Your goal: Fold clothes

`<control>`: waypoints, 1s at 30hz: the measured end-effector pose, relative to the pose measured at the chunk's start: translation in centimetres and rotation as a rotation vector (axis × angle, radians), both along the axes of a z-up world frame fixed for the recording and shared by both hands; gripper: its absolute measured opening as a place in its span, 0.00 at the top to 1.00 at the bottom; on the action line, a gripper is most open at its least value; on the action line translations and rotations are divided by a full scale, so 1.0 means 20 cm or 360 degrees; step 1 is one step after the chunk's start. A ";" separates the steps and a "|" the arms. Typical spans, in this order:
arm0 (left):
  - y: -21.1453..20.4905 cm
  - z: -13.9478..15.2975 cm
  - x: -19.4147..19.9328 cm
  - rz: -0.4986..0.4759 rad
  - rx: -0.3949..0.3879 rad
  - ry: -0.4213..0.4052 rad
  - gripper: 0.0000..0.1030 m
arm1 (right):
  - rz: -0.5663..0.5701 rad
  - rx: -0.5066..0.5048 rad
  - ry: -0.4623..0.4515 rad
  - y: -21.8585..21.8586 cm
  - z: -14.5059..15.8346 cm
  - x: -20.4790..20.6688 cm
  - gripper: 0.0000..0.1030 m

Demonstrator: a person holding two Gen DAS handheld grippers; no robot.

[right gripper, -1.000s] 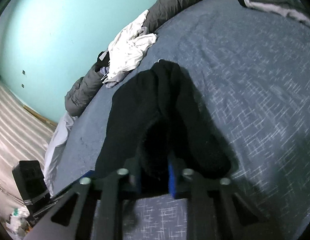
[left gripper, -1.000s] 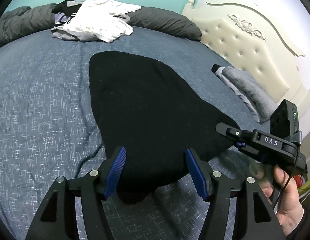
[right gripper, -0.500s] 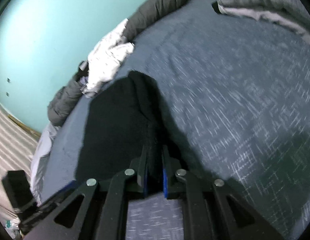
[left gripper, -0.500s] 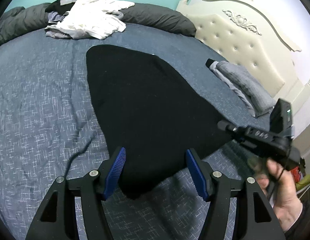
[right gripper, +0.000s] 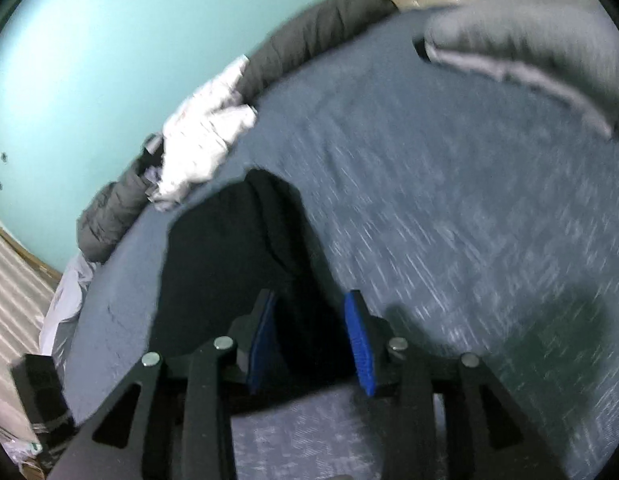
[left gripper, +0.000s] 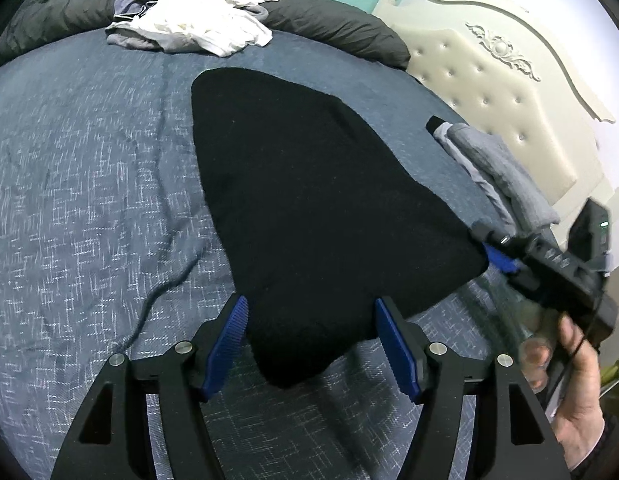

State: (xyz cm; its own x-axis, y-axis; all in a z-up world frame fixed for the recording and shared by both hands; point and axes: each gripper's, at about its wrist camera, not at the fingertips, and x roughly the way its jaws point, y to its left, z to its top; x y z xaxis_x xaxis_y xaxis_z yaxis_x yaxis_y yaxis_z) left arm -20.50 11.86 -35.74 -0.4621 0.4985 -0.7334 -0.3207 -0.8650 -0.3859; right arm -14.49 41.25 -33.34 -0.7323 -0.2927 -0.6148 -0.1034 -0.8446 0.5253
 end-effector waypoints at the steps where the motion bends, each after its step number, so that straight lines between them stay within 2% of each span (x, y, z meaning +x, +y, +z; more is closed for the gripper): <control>1: 0.00 0.00 0.00 0.0001 0.0002 -0.0003 0.33 | 0.0012 0.0016 0.0036 -0.01 0.03 0.00 0.63; 4: 0.00 0.00 0.01 -0.0002 0.0000 -0.0008 0.33 | 0.0116 0.0069 0.0133 -0.11 0.09 -0.01 0.63; 7: 0.00 -0.01 0.00 -0.0004 0.0005 -0.0016 0.32 | 0.0237 0.0140 0.0115 -0.20 0.07 -0.05 0.66; 8: 0.00 -0.01 0.00 -0.0006 0.0006 -0.0019 0.32 | 0.0252 0.0193 0.0066 -0.23 0.04 -0.08 0.70; 9: 0.00 -0.01 0.00 -0.0008 0.0006 -0.0023 0.32 | 0.0260 0.0236 0.0016 -0.24 0.01 -0.10 0.78; 10: 0.00 -0.01 0.00 -0.0011 0.0007 -0.0026 0.32 | 0.0249 0.0248 -0.0043 -0.24 -0.04 -0.12 0.83; 12: 0.00 -0.01 0.00 -0.0018 0.0008 -0.0032 0.32 | 0.0211 0.0220 -0.0165 -0.20 -0.14 -0.16 1.00; 14: 0.01 0.00 0.01 -0.0028 -0.0006 -0.0029 0.32 | 0.0197 0.0189 -0.0202 -0.17 -0.17 -0.17 1.00; 18: 0.02 0.01 0.00 -0.0030 -0.0024 -0.0032 0.32 | 0.0243 0.0342 -0.0207 -0.20 -0.16 -0.19 1.00; 30: 0.00 0.06 0.00 -0.0004 -0.0075 -0.0024 0.32 | 0.0323 0.0353 -0.0237 -0.19 -0.19 -0.22 1.00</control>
State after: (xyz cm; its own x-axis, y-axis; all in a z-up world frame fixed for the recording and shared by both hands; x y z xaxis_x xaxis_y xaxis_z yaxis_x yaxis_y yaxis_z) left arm -20.49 11.86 -34.58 -0.4494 0.4645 -0.7631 -0.3172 -0.8815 -0.3498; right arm -18.89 37.39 -37.17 -0.5700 -0.2705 -0.7758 0.0169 -0.9479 0.3181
